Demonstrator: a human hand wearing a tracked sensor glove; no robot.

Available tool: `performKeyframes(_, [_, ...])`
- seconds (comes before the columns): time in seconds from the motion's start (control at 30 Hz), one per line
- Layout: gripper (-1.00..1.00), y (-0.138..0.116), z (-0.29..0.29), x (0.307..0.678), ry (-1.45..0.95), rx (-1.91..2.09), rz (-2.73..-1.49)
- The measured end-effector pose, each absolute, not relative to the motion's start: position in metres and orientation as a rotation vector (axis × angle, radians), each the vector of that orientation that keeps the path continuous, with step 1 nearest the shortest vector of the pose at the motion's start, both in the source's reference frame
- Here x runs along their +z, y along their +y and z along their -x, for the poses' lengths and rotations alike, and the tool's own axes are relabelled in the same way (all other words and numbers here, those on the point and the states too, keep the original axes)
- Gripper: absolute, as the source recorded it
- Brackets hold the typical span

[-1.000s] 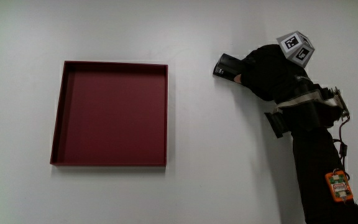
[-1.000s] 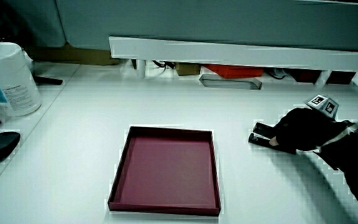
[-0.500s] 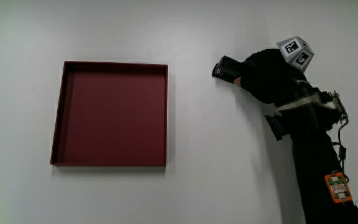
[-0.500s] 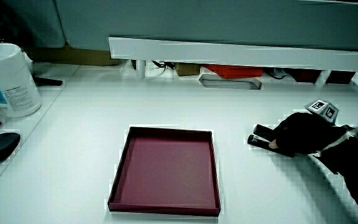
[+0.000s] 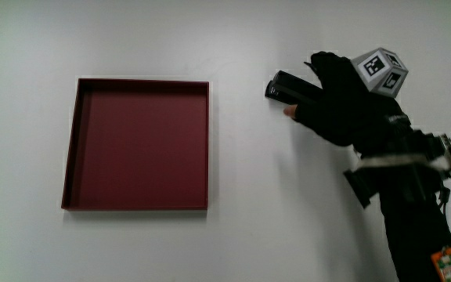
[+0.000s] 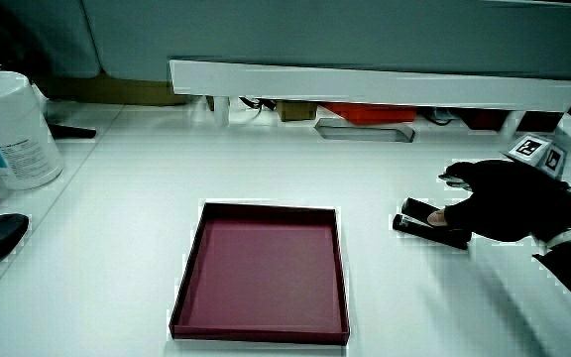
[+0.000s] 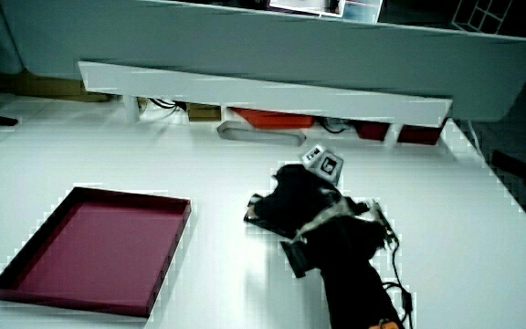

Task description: Place stapper on desk

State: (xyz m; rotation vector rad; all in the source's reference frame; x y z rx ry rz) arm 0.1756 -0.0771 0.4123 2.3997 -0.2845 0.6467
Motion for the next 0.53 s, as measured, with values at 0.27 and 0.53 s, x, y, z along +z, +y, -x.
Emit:
performKeyframes(0.27, [-1.0,-0.022,-0.118,0.354,-0.567,0.593,-2.27])
performKeyframes(0.53, [-1.0,0.014,-0.097,0.381,-0.689,0.467,-2.118])
